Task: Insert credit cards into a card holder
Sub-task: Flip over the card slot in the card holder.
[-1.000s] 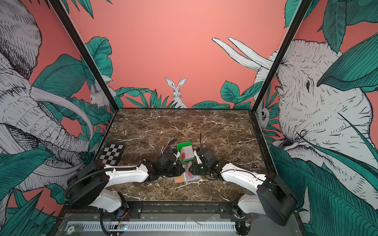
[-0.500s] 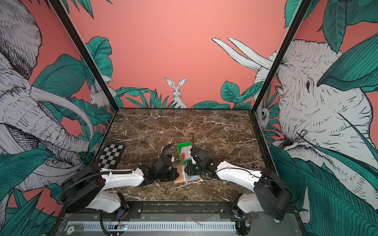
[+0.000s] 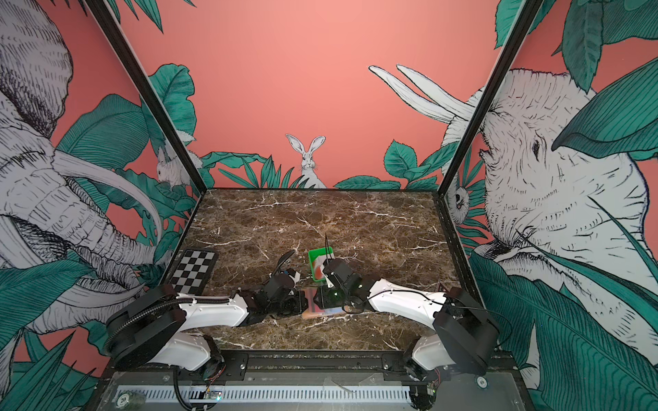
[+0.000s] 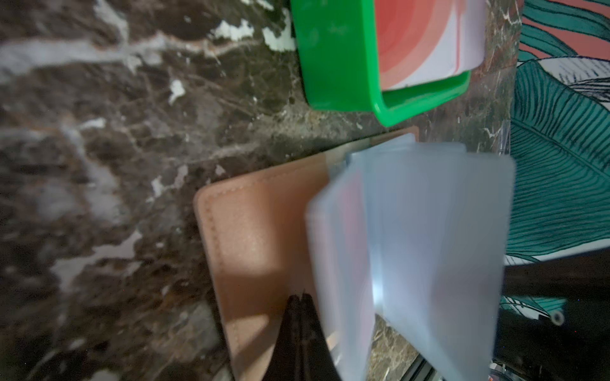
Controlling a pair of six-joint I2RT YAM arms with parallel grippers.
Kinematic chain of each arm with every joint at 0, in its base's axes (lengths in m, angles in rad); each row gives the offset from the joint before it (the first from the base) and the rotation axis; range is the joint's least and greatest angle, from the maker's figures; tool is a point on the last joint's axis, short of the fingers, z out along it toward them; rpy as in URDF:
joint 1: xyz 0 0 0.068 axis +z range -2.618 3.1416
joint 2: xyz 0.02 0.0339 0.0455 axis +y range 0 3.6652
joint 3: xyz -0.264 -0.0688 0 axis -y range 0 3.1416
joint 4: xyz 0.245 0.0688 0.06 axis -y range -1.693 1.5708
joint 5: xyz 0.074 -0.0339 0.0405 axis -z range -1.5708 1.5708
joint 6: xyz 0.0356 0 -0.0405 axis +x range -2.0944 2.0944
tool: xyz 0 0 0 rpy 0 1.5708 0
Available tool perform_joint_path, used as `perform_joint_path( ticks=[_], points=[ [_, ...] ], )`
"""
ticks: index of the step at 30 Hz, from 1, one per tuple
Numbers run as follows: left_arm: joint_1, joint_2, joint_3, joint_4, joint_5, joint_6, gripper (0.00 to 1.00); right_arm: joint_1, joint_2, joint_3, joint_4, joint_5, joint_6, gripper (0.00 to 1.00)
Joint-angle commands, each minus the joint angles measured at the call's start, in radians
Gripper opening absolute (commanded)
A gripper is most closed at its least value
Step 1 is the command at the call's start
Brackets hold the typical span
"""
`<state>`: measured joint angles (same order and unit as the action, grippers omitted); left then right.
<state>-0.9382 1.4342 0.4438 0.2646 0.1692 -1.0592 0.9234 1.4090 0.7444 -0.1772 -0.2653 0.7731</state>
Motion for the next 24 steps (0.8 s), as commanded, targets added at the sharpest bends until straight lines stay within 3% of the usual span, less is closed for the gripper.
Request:
perform_joint_path(
  ticks=[1,13,24],
  points=[
    [0.013,-0.02,-0.014,0.01,0.007,-0.011,0.0,0.015,0.013,0.025,0.013,0.004,-0.009,0.44],
    [0.026,-0.095,-0.023,-0.091,-0.023,0.012,0.0,0.014,-0.063,0.023,-0.175,0.234,0.002,0.46],
    [0.026,-0.159,0.02,-0.226,-0.058,0.048,0.0,-0.002,-0.162,-0.009,-0.241,0.269,0.01,0.53]
  ],
)
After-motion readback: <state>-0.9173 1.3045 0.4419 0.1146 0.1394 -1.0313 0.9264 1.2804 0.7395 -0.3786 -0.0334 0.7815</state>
